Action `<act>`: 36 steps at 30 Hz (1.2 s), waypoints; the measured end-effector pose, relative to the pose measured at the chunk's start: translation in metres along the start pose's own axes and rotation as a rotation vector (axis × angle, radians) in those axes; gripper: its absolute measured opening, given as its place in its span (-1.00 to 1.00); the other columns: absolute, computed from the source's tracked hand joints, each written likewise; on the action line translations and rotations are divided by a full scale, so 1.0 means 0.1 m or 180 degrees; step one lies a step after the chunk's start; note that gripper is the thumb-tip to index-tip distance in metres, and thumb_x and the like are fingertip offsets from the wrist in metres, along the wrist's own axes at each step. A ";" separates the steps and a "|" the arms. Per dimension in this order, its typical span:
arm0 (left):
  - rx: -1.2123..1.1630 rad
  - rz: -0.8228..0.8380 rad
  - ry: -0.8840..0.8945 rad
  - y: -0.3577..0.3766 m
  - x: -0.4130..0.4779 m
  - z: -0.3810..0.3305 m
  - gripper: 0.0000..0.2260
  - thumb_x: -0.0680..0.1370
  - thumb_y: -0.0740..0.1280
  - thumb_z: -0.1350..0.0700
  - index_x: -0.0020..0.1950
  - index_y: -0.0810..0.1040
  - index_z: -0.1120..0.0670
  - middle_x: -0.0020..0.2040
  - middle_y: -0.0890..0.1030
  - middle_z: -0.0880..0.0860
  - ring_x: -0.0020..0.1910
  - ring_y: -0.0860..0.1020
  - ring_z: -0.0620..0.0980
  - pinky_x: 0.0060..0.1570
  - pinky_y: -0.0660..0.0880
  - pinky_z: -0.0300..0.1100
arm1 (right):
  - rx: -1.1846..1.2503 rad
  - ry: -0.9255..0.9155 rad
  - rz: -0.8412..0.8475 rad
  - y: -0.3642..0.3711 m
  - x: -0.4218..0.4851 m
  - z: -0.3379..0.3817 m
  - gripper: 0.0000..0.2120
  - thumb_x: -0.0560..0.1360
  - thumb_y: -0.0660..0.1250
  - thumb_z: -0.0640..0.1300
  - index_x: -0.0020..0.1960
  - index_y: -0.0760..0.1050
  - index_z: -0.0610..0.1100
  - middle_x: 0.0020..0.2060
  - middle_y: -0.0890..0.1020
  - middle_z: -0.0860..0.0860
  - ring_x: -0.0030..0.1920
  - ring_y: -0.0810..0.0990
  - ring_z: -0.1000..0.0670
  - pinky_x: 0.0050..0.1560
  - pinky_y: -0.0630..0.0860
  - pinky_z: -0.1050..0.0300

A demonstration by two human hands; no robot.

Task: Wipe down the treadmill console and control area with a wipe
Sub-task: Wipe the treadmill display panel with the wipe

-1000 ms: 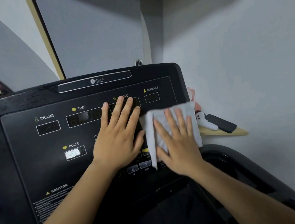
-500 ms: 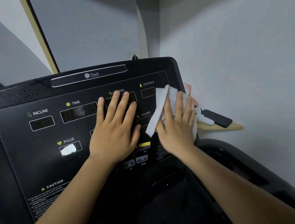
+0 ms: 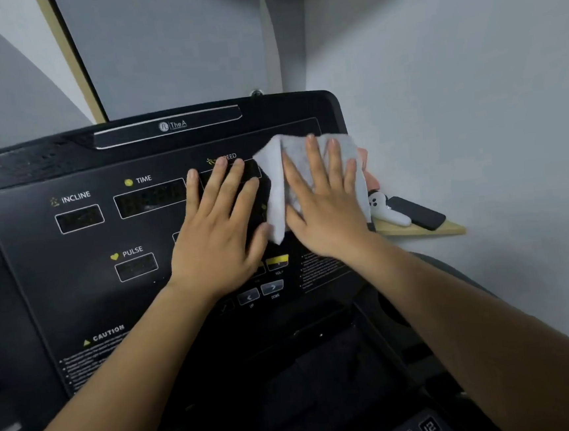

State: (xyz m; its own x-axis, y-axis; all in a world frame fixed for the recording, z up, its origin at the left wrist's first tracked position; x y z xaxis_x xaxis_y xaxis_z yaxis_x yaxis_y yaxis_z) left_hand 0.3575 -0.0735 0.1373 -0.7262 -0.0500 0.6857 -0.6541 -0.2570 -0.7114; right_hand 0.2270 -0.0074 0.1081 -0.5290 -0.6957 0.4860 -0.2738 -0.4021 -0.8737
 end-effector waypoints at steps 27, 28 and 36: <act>0.0435 0.0509 0.0275 0.10 -0.83 -0.04 -0.46 0.54 0.14 0.09 0.54 0.29 0.12 0.56 0.19 0.24 0.56 0.09 0.26 0.50 0.10 0.17 | 0.0216 -0.0903 0.0144 0.35 -0.90 0.47 -0.42 0.63 -0.13 0.22 0.59 -0.12 0.06 0.58 -0.17 -0.02 0.55 -0.24 -0.17 0.47 -0.05 -0.32; 0.0425 0.0540 0.0282 0.10 -0.86 -0.03 -0.44 0.53 0.14 0.07 0.55 0.28 0.07 0.57 0.18 0.22 0.56 0.10 0.24 0.50 0.08 0.16 | 0.0290 -0.0827 0.0124 0.37 -0.88 0.43 -0.45 0.64 -0.13 0.18 0.59 -0.10 0.08 0.58 -0.15 0.00 0.56 -0.23 -0.15 0.47 -0.07 -0.31; 0.0284 0.0323 -0.0218 -0.21 -0.04 0.48 -0.52 0.59 0.03 0.04 0.51 0.33 0.06 0.56 0.18 0.22 0.56 0.05 0.26 0.52 -0.04 0.15 | 0.0078 -0.0582 -0.0199 -0.12 0.19 0.47 -0.45 0.63 -0.15 0.19 0.56 -0.24 0.15 0.56 -0.28 -0.01 0.51 -0.38 -0.16 0.47 -0.28 -0.29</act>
State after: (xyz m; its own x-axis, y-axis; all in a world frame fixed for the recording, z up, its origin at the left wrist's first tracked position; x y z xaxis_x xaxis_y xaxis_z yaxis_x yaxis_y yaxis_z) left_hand 0.3844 -0.1146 0.1567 -0.7695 -0.1450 0.6220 -0.5544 -0.3318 -0.7633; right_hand 0.2584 -0.0439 0.1286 -0.3562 -0.7645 0.5373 -0.2806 -0.4609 -0.8419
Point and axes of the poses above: each hand's wrist, its own x-axis towards the middle knuckle, its own y-axis out of the palm, z = x × y, the point moved 9 cm from there along x, towards the middle knuckle
